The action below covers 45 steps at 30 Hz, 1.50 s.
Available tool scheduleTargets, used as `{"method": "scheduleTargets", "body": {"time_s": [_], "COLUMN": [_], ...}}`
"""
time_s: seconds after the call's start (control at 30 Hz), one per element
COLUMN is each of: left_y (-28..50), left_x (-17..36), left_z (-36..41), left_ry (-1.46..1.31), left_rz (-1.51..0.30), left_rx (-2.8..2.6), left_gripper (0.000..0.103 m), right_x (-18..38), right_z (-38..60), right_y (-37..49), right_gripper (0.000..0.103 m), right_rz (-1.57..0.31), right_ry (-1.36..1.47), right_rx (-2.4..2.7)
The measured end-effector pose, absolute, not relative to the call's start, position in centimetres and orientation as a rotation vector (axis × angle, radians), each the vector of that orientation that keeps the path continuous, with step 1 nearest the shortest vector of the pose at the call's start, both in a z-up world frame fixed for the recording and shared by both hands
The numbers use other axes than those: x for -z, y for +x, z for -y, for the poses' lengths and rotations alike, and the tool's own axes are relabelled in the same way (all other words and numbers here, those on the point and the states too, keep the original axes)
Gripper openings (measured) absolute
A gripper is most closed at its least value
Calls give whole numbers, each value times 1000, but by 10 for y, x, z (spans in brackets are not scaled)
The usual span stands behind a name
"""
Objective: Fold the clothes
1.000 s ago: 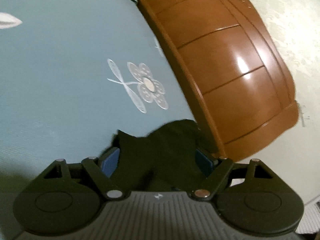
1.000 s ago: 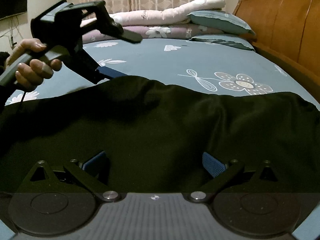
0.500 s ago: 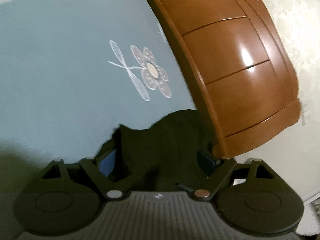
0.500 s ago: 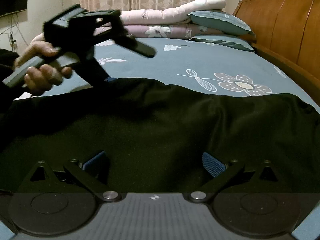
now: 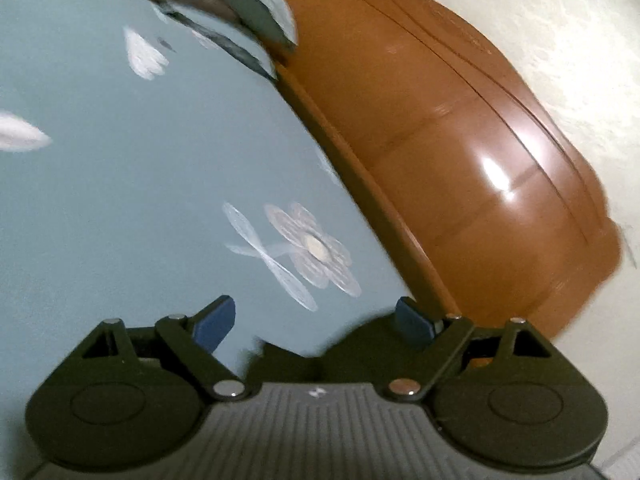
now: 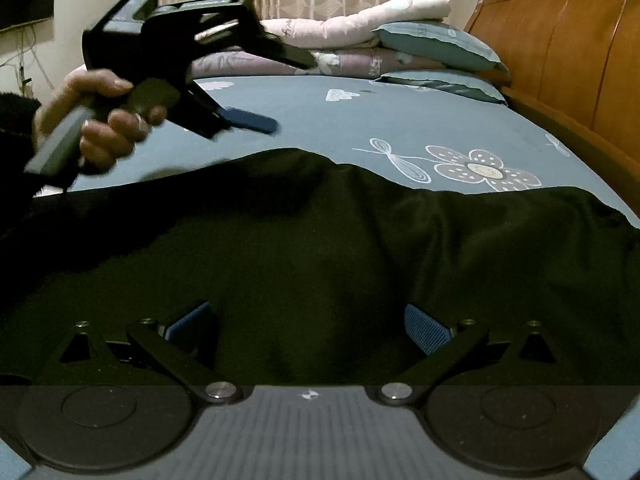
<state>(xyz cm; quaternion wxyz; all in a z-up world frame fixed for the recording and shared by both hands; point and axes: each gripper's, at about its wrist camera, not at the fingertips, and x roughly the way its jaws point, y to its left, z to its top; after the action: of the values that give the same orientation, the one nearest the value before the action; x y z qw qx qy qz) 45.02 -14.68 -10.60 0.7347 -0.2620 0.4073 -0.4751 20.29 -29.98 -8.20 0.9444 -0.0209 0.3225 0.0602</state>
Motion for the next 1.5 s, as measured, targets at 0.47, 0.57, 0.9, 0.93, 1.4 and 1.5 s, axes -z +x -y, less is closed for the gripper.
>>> {"method": "scheduleTargets", "body": {"time_s": [0.47, 0.57, 0.9, 0.93, 1.4, 1.5], "left_y": [432, 428, 404, 406, 379, 391], "left_x": [128, 121, 101, 99, 89, 108], "left_z": [188, 182, 198, 195, 215, 209], "left_ry": [-457, -492, -325, -319, -237, -246], "left_rz": [-995, -986, -951, -945, -1034, -1068], "left_rx": [1023, 1014, 1034, 995, 1076, 1013], "left_gripper": [84, 84, 89, 89, 91, 87], "right_x": [81, 81, 81, 81, 81, 82], "right_z": [299, 299, 300, 300, 300, 299], "right_y": [202, 201, 201, 200, 198, 197], "right_gripper": [103, 103, 103, 103, 103, 103], "right_rz": [-661, -661, -661, -662, -668, -670], "right_ry": [-45, -45, -48, -50, -57, -64], "right_rx": [-119, -117, -117, -116, -113, -113]}}
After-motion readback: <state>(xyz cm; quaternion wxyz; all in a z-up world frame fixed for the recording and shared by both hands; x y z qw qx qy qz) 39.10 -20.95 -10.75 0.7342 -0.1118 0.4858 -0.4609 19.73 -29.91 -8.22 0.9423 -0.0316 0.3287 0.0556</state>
